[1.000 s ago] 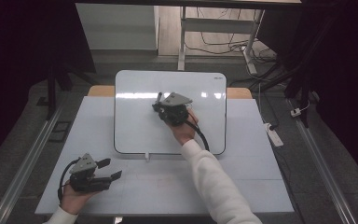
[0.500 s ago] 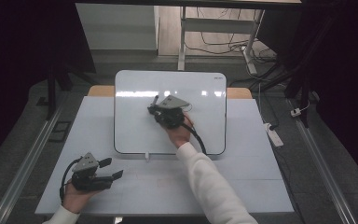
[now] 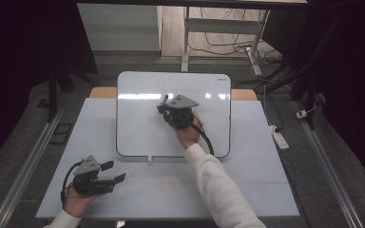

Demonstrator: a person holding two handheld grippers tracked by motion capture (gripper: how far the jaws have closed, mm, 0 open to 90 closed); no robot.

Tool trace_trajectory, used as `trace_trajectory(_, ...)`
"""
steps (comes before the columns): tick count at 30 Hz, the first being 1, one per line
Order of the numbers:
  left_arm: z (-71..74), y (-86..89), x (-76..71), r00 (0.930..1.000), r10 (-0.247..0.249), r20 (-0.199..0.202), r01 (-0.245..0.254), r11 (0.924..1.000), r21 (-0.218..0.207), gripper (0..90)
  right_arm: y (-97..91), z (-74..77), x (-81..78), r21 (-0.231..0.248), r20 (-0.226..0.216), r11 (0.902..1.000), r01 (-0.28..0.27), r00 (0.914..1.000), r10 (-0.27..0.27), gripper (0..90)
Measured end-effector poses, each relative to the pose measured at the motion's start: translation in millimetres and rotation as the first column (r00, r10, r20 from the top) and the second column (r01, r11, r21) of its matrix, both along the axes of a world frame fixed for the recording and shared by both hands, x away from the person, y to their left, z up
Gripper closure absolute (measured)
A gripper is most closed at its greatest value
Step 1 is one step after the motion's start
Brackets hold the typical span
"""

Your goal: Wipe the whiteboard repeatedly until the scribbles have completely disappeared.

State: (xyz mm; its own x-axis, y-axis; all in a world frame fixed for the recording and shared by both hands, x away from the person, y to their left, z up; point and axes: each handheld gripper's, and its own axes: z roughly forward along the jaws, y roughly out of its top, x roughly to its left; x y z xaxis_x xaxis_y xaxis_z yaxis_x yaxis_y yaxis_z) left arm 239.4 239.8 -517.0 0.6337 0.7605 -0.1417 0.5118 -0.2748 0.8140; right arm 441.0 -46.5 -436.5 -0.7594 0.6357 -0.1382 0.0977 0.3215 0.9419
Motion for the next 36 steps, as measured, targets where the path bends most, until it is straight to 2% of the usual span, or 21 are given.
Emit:
trace_trajectory(2, -0.3, -0.5, 0.7, 1.0, -0.002, -0.002, 0.002, 1.0, 0.003, 29.6, -3.7, -2.2, 0.1, 0.038, -0.015, 0.9992, 0.009, 0.9998, -0.009, 77.3)
trace_trajectory(5, -0.9, -0.7, 2.0, 1.0, -0.002, -0.007, 0.002, 1.0, 0.004, 29.5, 8.1, -11.2, -12.3, -0.056, 0.002, 0.9959, -0.072, 0.9974, 0.072, 77.3)
trace_trajectory(6, -0.9, -0.7, 2.0, 1.0, -0.002, -0.007, 0.002, 1.0, 0.004, 29.5, 7.6, -11.3, -13.7, -0.076, 0.019, 0.9945, -0.072, 0.9971, 0.073, 77.3)
trace_trajectory(7, -0.5, -0.2, 1.0, 1.0, 0.001, -0.003, -0.001, 1.0, 0.002, 29.5, 2.3, -9.2, -11.2, -0.063, 0.024, 0.9967, -0.051, 0.9984, 0.052, 77.3)
trace_trajectory(9, -0.4, -0.1, 0.6, 1.0, 0.001, -0.002, -0.001, 1.0, 0.001, 29.5, -14.9, -2.5, -3.0, 0.032, 0.009, 0.9982, 0.052, 0.9986, -0.052, 77.3)
trace_trajectory(11, -0.4, -0.4, 0.7, 1.0, 0.001, -0.002, -0.001, 1.0, 0.003, 29.5, -19.4, -3.4, -2.7, 0.078, -0.014, 0.9947, 0.067, 0.9977, -0.066, 77.3)
trace_trajectory(14, -1.1, -1.7, 2.9, 1.0, -0.001, -0.008, 0.001, 1.0, 0.004, 29.4, 3.5, -16.4, -17.4, -0.021, 0.011, 0.9993, -0.03, 0.9995, 0.03, 77.3)
trace_trajectory(16, -1.1, -1.8, 2.9, 1.0, -0.002, -0.007, 0.002, 1.0, 0.006, 29.5, 3.9, -16.1, -18.4, -0.046, 0.032, 0.9983, -0.036, 0.9988, 0.037, 77.3)
trace_trajectory(19, -0.7, -0.5, 1.4, 1.0, -0.001, -0.002, 0.001, 1.0, 0.005, 29.4, -20.5, -6.5, -7.3, 0.048, 0.015, 0.9955, 0.082, 0.9965, -0.083, 77.4)
trace_trajectory(20, -0.6, -0.4, 1.4, 1.0, -0.001, -0.003, 0.001, 1.0, 0.004, 29.4, -24.8, -5.5, -6.3, 0.063, 0.007, 0.9936, 0.094, 0.9955, -0.095, 77.4)
trace_trajectory(22, -0.8, -0.9, 2.2, 1.0, -0.001, -0.004, 0.002, 1.0, 0.003, 29.4, -18.6, -8.6, -12.1, 0.049, 0.004, 0.9957, 0.079, 0.9969, -0.079, 77.4)
trace_trajectory(23, -1.0, -1.3, 3.0, 1.0, -0.004, -0.006, 0.004, 1.0, 0.004, 29.4, -11.1, -12.9, -16.5, 0.032, -0.004, 0.9985, 0.045, 0.999, -0.045, 77.4)
trace_trajectory(25, -1.2, -2.3, 3.8, 1.0, -0.004, -0.008, 0.004, 1.0, 0.007, 29.3, -1.7, -18.6, -23.5, -0.033, 0.033, 0.9994, 0.006, 0.9994, -0.005, 77.4)
trace_trajectory(26, -1.1, -2.2, 3.2, 1.0, -0.005, -0.006, 0.005, 0.9999, 0.01, 29.3, -1.7, -18.6, -23.5, -0.033, 0.033, 0.9994, 0.006, 0.9994, -0.005, 77.4)
trace_trajectory(27, -0.9, -1.8, 2.3, 1.0, -0.005, -0.005, 0.005, 0.9999, 0.01, 29.3, -12.8, -14.0, -18.3, -0.003, 0.028, 0.9991, 0.041, 0.9988, -0.041, 77.4)
trace_trajectory(28, -0.7, -1.3, 1.4, 1.0, -0.003, -0.002, 0.003, 1.0, 0.006, 29.3, -12.8, -14.0, -18.3, -0.003, 0.028, 0.9991, 0.041, 0.9988, -0.041, 77.4)
trace_trajectory(30, -0.1, -0.5, 0.6, 1.0, 0.001, -0.001, -0.001, 1.0, 0.001, 29.3, -32.5, -5.5, -9.2, 0.061, 0.018, 0.9888, 0.136, 0.9903, -0.138, 77.4)
trace_trajectory(32, -0.4, -0.8, 1.2, 1.0, 0.001, -0.002, -0.001, 1.0, 0.001, 29.3, -38.5, -1.1, -4.3, 0.093, 0.012, 0.9814, 0.168, 0.9853, -0.17, 77.4)
trace_trajectory(33, -0.6, -1.3, 1.7, 1.0, 0.001, -0.003, -0.001, 1.0, 0.002, 29.3, -34.1, -1.1, -4.3, 0.094, 0.015, 0.9813, 0.168, 0.9853, -0.17, 77.4)
trace_trajectory(34, -0.8, -1.8, 2.1, 1.0, 0.001, -0.006, -0.001, 1.0, 0.003, 29.3, -17.4, -4.9, -5.7, 0.084, 0.012, 0.9914, 0.101, 0.9947, -0.102, 77.3)
trace_trajectory(36, -0.8, -2.0, 2.1, 1.0, 0.0, -0.006, 0.0, 1.0, 0.007, 29.3, -6.3, -5.3, -5.9, 0.029, 0.039, 0.9971, 0.07, 0.9967, -0.072, 77.4)
